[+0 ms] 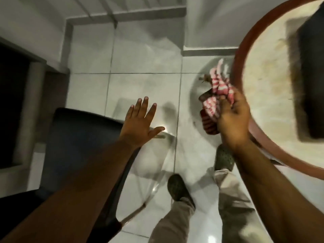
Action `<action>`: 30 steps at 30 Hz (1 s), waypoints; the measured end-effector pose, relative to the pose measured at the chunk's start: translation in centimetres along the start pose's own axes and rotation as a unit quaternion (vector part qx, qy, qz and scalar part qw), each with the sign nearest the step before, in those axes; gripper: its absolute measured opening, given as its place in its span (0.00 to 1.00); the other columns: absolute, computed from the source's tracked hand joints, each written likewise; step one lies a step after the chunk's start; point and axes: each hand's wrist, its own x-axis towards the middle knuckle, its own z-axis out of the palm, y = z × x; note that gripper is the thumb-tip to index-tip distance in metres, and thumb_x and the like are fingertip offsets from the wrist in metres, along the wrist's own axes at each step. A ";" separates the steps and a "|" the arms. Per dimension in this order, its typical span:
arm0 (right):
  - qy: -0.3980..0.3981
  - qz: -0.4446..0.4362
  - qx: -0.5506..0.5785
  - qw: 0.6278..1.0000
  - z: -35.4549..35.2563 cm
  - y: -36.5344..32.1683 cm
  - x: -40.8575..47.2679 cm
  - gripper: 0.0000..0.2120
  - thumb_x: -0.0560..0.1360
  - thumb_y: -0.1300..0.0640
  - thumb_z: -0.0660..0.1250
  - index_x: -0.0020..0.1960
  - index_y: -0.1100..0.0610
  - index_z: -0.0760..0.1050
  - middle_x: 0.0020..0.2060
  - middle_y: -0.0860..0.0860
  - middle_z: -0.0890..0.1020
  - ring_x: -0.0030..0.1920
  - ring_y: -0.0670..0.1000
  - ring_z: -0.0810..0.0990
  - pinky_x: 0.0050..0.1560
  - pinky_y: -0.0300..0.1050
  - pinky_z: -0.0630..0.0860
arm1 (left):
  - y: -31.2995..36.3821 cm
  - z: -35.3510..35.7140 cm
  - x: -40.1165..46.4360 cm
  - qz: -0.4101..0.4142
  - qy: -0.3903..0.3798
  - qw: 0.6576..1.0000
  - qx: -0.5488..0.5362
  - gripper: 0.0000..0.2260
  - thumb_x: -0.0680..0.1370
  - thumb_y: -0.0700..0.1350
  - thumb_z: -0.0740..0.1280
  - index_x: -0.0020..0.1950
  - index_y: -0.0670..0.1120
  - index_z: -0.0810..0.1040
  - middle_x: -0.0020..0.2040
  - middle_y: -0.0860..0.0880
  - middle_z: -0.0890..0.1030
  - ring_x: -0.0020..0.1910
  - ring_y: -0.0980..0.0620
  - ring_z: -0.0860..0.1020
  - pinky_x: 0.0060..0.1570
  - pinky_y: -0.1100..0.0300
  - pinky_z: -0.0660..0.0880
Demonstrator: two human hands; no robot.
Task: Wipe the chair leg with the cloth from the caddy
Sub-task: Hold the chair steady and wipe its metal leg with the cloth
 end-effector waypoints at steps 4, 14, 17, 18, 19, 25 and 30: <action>-0.071 0.076 0.022 0.994 7.5 7.3 -3.4 0.17 0.84 0.56 0.61 0.71 0.56 0.76 0.54 0.68 0.85 0.48 0.65 0.84 0.49 0.57 0.83 | -5.0 4.1 -2.3 -0.044 -0.006 0.999 -0.002 0.40 0.76 0.70 0.50 0.80 0.51 0.41 0.81 0.42 0.40 0.80 0.41 0.39 0.78 0.44 0.41; -0.100 0.210 0.033 0.972 16.2 18.9 -3.2 0.18 0.85 0.54 0.59 0.70 0.63 0.77 0.61 0.66 0.84 0.61 0.67 0.83 0.64 0.65 0.79 | -8.8 11.4 -2.0 -0.104 0.087 0.988 -0.077 0.42 0.73 0.72 0.49 0.80 0.50 0.48 0.82 0.44 0.47 0.81 0.44 0.43 0.78 0.40 0.43; -0.118 0.259 0.075 0.956 18.8 20.7 -3.6 0.19 0.85 0.52 0.60 0.68 0.63 0.78 0.58 0.61 0.86 0.57 0.61 0.85 0.62 0.57 0.81 | -8.8 11.8 -1.8 -0.118 0.102 0.984 -0.087 0.40 0.75 0.71 0.48 0.80 0.50 0.51 0.82 0.45 0.50 0.81 0.45 0.45 0.78 0.41 0.42; -0.137 0.269 0.091 0.949 19.8 21.2 -3.9 0.18 0.85 0.51 0.61 0.66 0.60 0.79 0.56 0.56 0.86 0.56 0.56 0.85 0.59 0.53 0.81 | -8.8 11.9 -1.7 -0.119 0.101 0.984 -0.086 0.39 0.75 0.71 0.47 0.80 0.51 0.52 0.82 0.46 0.50 0.81 0.45 0.45 0.78 0.42 0.42; -0.158 0.278 0.111 0.941 20.8 21.5 -4.1 0.16 0.84 0.49 0.61 0.65 0.56 0.79 0.56 0.53 0.86 0.56 0.53 0.85 0.55 0.50 0.81 | -8.8 12.0 -1.6 -0.122 0.099 0.984 -0.086 0.38 0.75 0.71 0.47 0.80 0.51 0.53 0.82 0.46 0.51 0.81 0.46 0.45 0.78 0.42 0.42; -0.152 0.358 0.164 0.907 23.0 22.4 -4.6 0.25 0.84 0.46 0.58 0.74 0.60 0.73 0.68 0.66 0.80 0.68 0.69 0.77 0.56 0.56 0.79 | -9.1 11.8 -1.7 -0.135 0.086 0.984 -0.082 0.35 0.76 0.66 0.49 0.80 0.52 0.53 0.82 0.47 0.51 0.81 0.46 0.44 0.77 0.41 0.42; -0.153 0.386 0.176 0.893 23.0 23.0 -3.9 0.23 0.85 0.48 0.56 0.75 0.58 0.71 0.69 0.64 0.79 0.71 0.64 0.76 0.60 0.56 0.75 | -8.3 11.5 -1.6 -0.142 0.068 0.984 -0.084 0.36 0.75 0.66 0.48 0.80 0.50 0.52 0.82 0.46 0.49 0.81 0.45 0.44 0.78 0.40 0.43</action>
